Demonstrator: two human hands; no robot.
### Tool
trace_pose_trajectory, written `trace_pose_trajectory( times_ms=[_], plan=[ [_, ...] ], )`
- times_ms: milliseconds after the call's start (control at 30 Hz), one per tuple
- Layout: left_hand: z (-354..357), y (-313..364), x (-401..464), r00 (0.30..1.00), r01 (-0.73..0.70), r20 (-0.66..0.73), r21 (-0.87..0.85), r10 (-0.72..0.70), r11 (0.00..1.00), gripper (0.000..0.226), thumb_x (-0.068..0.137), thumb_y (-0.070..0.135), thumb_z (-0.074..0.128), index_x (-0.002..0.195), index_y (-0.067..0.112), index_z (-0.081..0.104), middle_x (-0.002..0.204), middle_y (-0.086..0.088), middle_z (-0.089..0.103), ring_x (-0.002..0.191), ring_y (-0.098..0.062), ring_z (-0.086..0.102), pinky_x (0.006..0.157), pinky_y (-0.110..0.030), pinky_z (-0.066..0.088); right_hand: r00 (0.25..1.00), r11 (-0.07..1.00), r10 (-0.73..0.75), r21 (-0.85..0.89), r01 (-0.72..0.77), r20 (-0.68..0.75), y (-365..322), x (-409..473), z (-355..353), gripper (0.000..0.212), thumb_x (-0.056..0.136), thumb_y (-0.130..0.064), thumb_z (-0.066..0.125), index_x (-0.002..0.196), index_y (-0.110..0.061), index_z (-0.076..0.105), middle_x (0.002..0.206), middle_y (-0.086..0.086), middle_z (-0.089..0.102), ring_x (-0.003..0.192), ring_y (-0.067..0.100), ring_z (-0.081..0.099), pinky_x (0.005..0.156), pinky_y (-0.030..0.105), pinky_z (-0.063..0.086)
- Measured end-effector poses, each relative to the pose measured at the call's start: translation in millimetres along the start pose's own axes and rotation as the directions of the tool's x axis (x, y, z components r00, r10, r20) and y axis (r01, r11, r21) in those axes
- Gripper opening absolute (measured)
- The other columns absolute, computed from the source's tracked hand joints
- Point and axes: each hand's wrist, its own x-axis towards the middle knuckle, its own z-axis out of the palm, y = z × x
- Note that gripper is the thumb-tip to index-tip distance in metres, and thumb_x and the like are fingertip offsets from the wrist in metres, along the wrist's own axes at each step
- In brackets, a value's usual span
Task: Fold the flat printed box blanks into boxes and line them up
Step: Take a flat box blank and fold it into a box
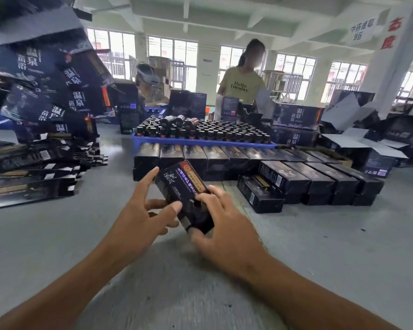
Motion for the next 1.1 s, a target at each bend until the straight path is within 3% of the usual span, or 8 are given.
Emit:
trace_pose_trajectory(
  times_ms=[167,367,533,600,667,767,933,1100],
  plan=[
    [1.3,-2.4,-5.2,0.984,-0.057,0.177,0.355,-0.008,0.933,0.084,0.074,0.070,0.050,0.149,0.059,0.012,0.118,0.019,0.061,0.092,-0.005,0.071,0.087,-0.029,0.056,0.959,0.966,0.223,-0.090,-0.242,-0.177,58.0,30.9,-28.2,0.044,0.092,-0.049,0.055,0.128,-0.024,0.047,0.155,0.003,0.034,0.104,0.018,0.056,0.075,0.027,0.049],
    [-0.4,-8.0,-3.7,0.981,-0.066,0.196,0.396,-0.014,0.916,0.064,0.089,0.058,0.054,0.147,0.048,0.032,0.109,0.019,0.066,0.096,-0.002,0.066,0.084,-0.019,0.050,0.881,0.831,0.464,-0.301,-0.468,-0.091,115.1,37.4,-42.9,0.063,0.097,-0.058,0.047,0.150,-0.024,0.038,0.161,0.006,0.031,0.144,0.032,0.031,0.110,0.053,0.035],
    [-1.3,-6.3,-5.6,0.972,-0.083,0.233,0.394,-0.012,0.916,0.072,0.074,0.073,0.044,0.143,0.051,0.038,0.100,0.024,0.068,0.095,0.011,0.061,0.074,-0.010,0.044,0.924,0.878,0.360,-0.286,-0.383,-0.131,105.2,34.6,-48.0,0.065,0.094,-0.056,0.056,0.150,-0.026,0.042,0.161,0.006,0.032,0.148,0.030,0.028,0.114,0.051,0.032],
    [-1.9,-4.9,-6.6,0.971,-0.097,0.239,0.391,0.000,0.915,0.071,0.075,0.073,0.044,0.142,0.051,0.038,0.099,0.031,0.066,0.096,0.013,0.059,0.074,-0.010,0.044,0.925,0.898,0.290,-0.265,-0.352,-0.244,99.2,34.5,-52.3,0.042,0.094,-0.044,0.060,0.130,-0.022,0.059,0.144,0.006,0.052,0.130,0.028,0.048,0.101,0.045,0.046],
    [-2.5,-4.1,-7.7,0.968,-0.109,0.252,0.398,0.005,0.911,0.071,0.075,0.072,0.043,0.142,0.050,0.038,0.099,0.031,0.066,0.098,0.014,0.059,0.077,-0.011,0.047,0.910,0.910,0.284,-0.214,-0.355,-0.302,96.0,33.5,-57.8,0.008,0.091,-0.030,0.062,0.094,-0.023,0.063,0.101,-0.001,0.067,0.088,0.017,0.061,0.067,0.030,0.048],
    [-3.0,-3.6,-8.6,0.964,-0.109,0.266,0.409,-0.004,0.906,0.067,0.077,0.071,0.043,0.140,0.050,0.039,0.103,0.025,0.067,0.100,0.014,0.058,0.083,-0.015,0.049,0.904,0.868,0.409,-0.255,-0.427,-0.120,96.1,30.4,-57.7,0.013,0.085,-0.026,0.060,0.073,-0.027,0.054,0.072,-0.007,0.063,0.065,0.011,0.059,0.055,0.026,0.041],
    [-3.5,-6.0,-7.7,0.963,-0.129,0.269,0.428,0.010,0.895,0.058,0.077,0.070,0.043,0.133,0.052,0.045,0.100,0.026,0.068,0.100,0.017,0.056,0.078,-0.010,0.047,0.900,0.899,0.418,-0.195,-0.392,0.119,102.2,28.9,-47.4,0.016,0.091,-0.029,0.060,0.102,-0.030,0.071,0.098,-0.008,0.071,0.087,0.011,0.063,0.071,0.028,0.052],
    [-4.1,-11.1,-6.4,0.969,-0.131,0.247,0.425,0.025,0.896,0.037,0.085,0.063,0.051,0.117,0.046,0.061,0.096,0.029,0.068,0.098,0.011,0.061,0.083,-0.015,0.050,0.886,0.895,0.443,-0.112,-0.431,0.139,112.0,30.4,-43.2,0.047,0.092,-0.039,0.065,0.136,-0.025,0.056,0.122,0.002,0.065,0.107,0.019,0.061,0.085,0.032,0.049]
  ],
)
